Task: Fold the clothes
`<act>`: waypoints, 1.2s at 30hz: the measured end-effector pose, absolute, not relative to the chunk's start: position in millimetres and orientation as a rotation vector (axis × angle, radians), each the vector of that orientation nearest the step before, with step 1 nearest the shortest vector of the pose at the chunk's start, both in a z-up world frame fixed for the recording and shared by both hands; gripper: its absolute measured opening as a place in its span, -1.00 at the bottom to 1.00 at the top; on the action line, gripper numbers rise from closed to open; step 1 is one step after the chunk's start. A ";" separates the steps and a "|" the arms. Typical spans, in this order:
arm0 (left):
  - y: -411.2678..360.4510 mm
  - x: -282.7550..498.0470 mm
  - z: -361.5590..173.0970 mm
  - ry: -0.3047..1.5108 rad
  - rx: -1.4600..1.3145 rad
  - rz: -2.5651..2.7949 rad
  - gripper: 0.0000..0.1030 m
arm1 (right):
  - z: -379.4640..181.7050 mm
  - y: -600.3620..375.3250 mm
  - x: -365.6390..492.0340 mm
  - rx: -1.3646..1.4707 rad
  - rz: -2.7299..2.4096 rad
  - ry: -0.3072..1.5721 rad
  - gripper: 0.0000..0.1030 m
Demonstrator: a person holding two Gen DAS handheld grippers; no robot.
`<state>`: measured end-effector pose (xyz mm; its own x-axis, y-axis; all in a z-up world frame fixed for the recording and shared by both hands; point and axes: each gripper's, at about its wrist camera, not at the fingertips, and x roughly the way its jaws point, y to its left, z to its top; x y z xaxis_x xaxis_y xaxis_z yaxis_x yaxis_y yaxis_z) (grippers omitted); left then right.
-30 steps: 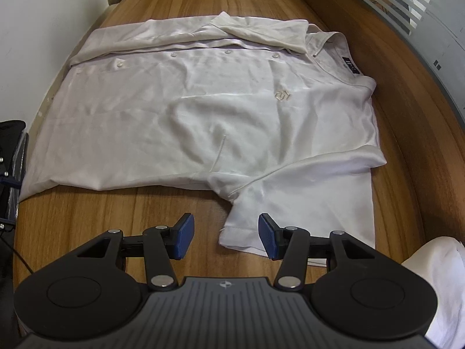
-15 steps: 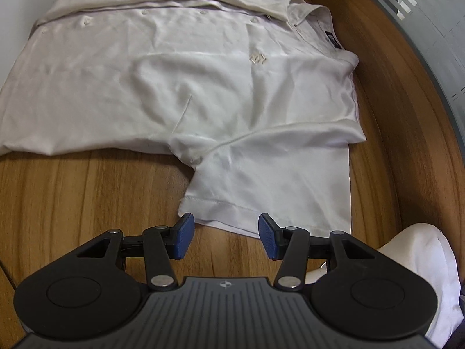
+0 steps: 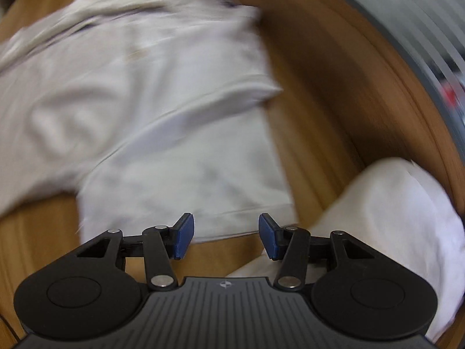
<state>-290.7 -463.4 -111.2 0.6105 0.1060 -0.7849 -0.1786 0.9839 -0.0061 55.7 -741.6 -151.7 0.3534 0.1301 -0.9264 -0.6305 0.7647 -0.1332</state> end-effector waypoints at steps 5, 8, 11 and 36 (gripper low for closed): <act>-463.6 -281.5 -100.5 0.889 -0.092 0.166 -0.90 | -161.3 -740.6 82.7 -0.512 0.471 1.147 0.14; -462.3 -278.6 -99.2 0.895 -0.095 0.170 -0.90 | -162.6 -742.5 95.3 -0.492 0.458 1.154 0.32; -461.2 -276.0 -99.1 0.903 -0.096 0.176 -0.90 | -163.3 -752.5 105.9 -0.425 0.451 1.190 0.36; -404.8 -262.6 -80.7 0.907 -0.141 0.291 -0.90 | -84.2 -694.4 123.4 0.031 0.555 1.157 -0.91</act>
